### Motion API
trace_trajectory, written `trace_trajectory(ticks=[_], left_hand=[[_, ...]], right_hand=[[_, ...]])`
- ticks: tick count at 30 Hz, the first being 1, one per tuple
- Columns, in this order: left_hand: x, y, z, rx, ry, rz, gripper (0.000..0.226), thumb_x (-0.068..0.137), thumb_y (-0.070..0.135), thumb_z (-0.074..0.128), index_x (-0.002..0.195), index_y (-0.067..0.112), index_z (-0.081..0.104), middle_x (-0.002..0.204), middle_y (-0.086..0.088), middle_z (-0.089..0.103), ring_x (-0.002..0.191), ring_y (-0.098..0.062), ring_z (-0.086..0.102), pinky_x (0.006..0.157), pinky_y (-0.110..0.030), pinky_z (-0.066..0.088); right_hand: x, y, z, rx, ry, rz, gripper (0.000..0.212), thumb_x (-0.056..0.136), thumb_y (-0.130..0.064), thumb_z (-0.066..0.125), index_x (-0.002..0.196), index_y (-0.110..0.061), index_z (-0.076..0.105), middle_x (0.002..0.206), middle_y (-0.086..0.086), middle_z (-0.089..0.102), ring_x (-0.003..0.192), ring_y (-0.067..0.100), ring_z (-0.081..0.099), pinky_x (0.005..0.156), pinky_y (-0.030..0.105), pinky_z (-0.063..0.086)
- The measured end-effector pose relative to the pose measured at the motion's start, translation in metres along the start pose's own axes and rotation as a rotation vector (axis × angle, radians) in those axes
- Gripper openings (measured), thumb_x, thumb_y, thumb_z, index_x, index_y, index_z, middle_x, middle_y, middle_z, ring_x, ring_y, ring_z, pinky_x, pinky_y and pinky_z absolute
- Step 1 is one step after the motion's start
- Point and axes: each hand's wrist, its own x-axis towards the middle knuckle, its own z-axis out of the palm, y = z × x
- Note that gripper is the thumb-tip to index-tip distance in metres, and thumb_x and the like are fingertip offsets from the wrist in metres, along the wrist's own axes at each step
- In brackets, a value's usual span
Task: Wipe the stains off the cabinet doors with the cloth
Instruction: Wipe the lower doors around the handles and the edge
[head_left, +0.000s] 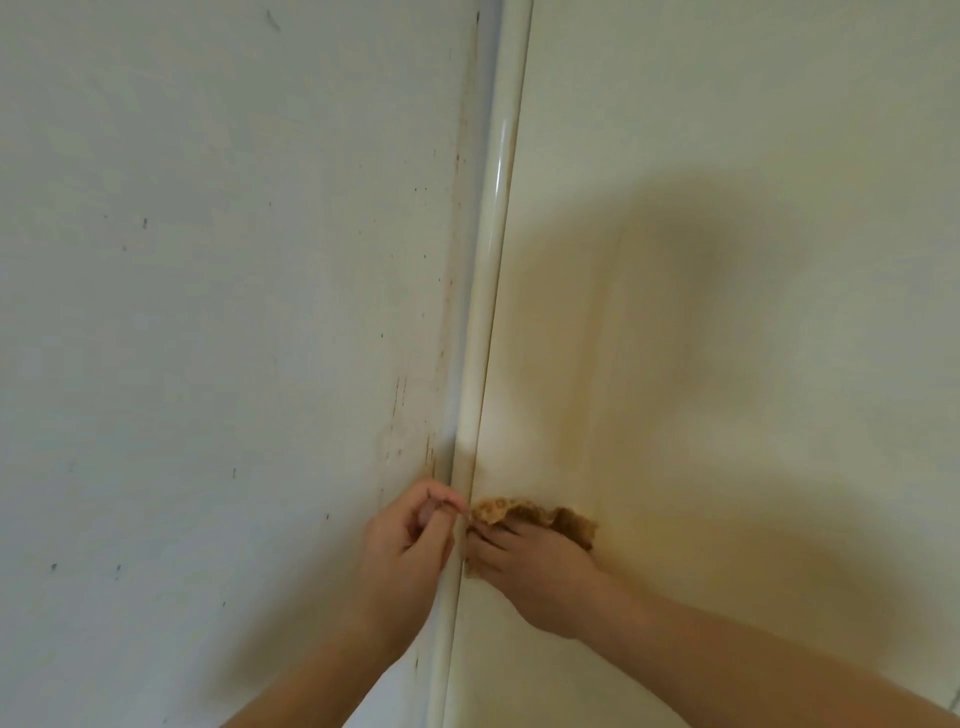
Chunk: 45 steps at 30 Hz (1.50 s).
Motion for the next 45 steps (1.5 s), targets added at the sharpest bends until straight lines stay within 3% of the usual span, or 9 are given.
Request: trace_trajectory(ticks=[4,8,15,20,24,31,35,39,45], left_hand=[[-0.001,0.012,0.004,0.003,-0.012,-0.008,0.029,0.100,-0.003,0.046,0.082,0.008,0.065,0.058,-0.010,0.033,0.048,-0.011,0.028,0.044,-0.019,0.027],[0.022,0.025,0.016,0.031,-0.023,-0.003,0.029,0.101,0.001,0.047,0.083,0.013,0.066,0.058,-0.004,0.035,0.051,-0.011,0.032,0.050,-0.023,0.030],[0.078,0.091,0.038,0.138,0.062,0.195,0.022,0.098,0.005,0.052,0.098,0.022,0.066,0.097,-0.004,0.066,0.082,-0.015,0.058,0.068,-0.010,0.043],[0.096,0.119,0.034,0.159,0.110,0.234,0.022,0.098,0.007,0.047,0.105,0.019,0.065,0.105,0.002,0.065,0.084,-0.005,0.056,0.068,-0.002,0.042],[0.093,0.106,0.030,0.175,0.168,0.236,0.021,0.098,0.008,0.047,0.100,0.020,0.064,0.107,0.001,0.066,0.089,-0.006,0.058,0.072,-0.004,0.042],[0.047,0.056,0.037,0.257,0.049,0.134,0.025,0.099,0.008,0.047,0.089,0.024,0.063,0.099,-0.006,0.065,0.085,-0.022,0.058,0.072,-0.025,0.045],[0.023,0.036,0.052,0.314,-0.013,0.099,0.025,0.098,0.010,0.050,0.087,0.027,0.063,0.099,-0.006,0.066,0.089,-0.028,0.062,0.073,-0.025,0.047],[0.015,0.046,0.067,0.279,0.004,0.074,0.027,0.096,0.010,0.051,0.084,0.030,0.064,0.094,-0.002,0.066,0.087,-0.028,0.063,0.069,-0.026,0.048],[0.023,0.092,0.072,0.206,0.039,0.113,0.024,0.097,0.007,0.049,0.087,0.022,0.065,0.097,-0.007,0.067,0.083,-0.018,0.062,0.071,-0.025,0.046]], right_hand=[[-0.049,-0.006,0.015,-0.058,-0.041,0.004,0.053,0.087,-0.031,0.039,0.129,-0.025,0.071,0.149,-0.002,0.057,0.139,0.020,0.052,0.113,0.036,0.042],[-0.082,0.068,-0.032,-0.107,0.130,0.150,0.054,0.079,-0.025,0.036,0.111,-0.020,0.080,0.140,0.003,0.065,0.132,0.020,0.057,0.103,0.034,0.035],[-0.142,0.245,-0.173,-0.149,0.433,0.634,0.063,0.094,-0.020,0.040,0.155,-0.005,0.040,0.165,0.012,0.033,0.155,0.031,0.026,0.121,0.047,0.028],[-0.126,0.254,-0.202,-0.012,0.486,0.861,0.068,0.103,-0.028,0.040,0.164,-0.014,0.013,0.173,0.006,0.001,0.159,0.026,-0.003,0.126,0.047,0.010],[-0.084,0.190,-0.142,0.052,0.547,0.644,0.055,0.108,-0.028,0.028,0.162,-0.018,0.027,0.172,0.003,0.014,0.159,0.027,0.007,0.123,0.048,0.018],[-0.144,-0.037,0.039,0.228,-0.108,0.153,0.065,0.101,-0.017,0.026,0.164,-0.011,0.011,0.168,0.005,-0.010,0.159,0.024,0.006,0.125,0.043,0.017],[-0.185,-0.051,0.042,0.175,-0.261,0.051,0.067,0.097,-0.020,0.009,0.163,-0.008,0.005,0.170,0.007,-0.010,0.159,0.023,0.003,0.126,0.041,0.012],[-0.194,0.053,-0.014,0.012,0.128,0.202,0.064,0.086,-0.025,0.034,0.143,-0.010,0.060,0.156,0.008,0.048,0.142,0.022,0.050,0.107,0.036,0.038],[-0.228,0.201,-0.140,0.133,0.477,0.756,0.075,0.094,-0.010,0.052,0.163,-0.013,0.023,0.172,0.003,0.014,0.159,0.023,0.010,0.125,0.042,0.016]])
